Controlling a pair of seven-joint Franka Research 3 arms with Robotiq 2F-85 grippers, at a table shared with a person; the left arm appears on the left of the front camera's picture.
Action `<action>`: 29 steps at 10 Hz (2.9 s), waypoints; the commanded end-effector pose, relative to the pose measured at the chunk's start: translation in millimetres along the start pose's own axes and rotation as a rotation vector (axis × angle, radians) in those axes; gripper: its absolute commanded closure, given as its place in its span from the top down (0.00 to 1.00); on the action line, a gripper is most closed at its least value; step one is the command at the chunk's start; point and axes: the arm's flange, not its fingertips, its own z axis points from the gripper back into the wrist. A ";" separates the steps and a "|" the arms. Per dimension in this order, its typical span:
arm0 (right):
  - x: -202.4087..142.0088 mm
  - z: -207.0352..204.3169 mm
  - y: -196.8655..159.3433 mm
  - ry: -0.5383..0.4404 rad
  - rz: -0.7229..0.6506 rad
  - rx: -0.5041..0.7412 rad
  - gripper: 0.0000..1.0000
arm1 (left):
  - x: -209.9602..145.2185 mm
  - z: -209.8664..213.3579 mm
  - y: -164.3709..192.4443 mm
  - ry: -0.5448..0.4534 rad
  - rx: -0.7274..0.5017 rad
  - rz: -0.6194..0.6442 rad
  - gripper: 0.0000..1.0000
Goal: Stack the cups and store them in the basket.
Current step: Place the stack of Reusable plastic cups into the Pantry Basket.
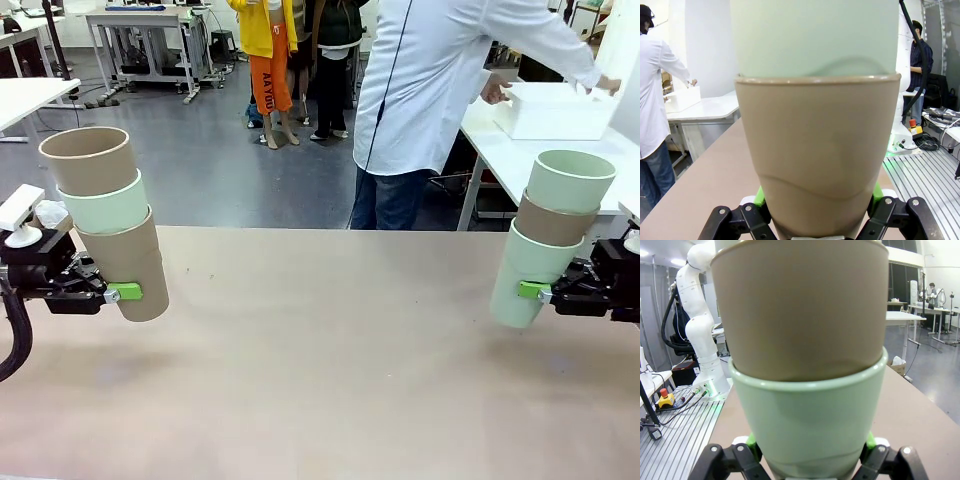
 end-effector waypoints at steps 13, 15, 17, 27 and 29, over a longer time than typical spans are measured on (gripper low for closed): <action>3.3 -0.5 0.3 0.000 0.006 0.001 0.86 | 4.8 -0.5 0.3 -0.009 0.001 -0.006 0.83; 3.3 -0.5 0.3 0.000 0.006 0.001 0.86 | 4.8 -0.5 0.3 -0.009 0.001 -0.006 0.83; 3.3 -0.5 0.3 0.000 0.006 0.001 0.86 | 4.8 -0.5 0.3 -0.009 0.001 -0.006 0.83; 3.3 -0.5 0.3 0.000 0.006 0.001 0.86 | 4.8 -0.5 0.3 -0.009 0.001 -0.006 0.83; 3.3 -0.5 0.3 0.000 0.006 0.001 0.86 | 4.8 -0.5 0.3 -0.009 0.001 -0.006 0.83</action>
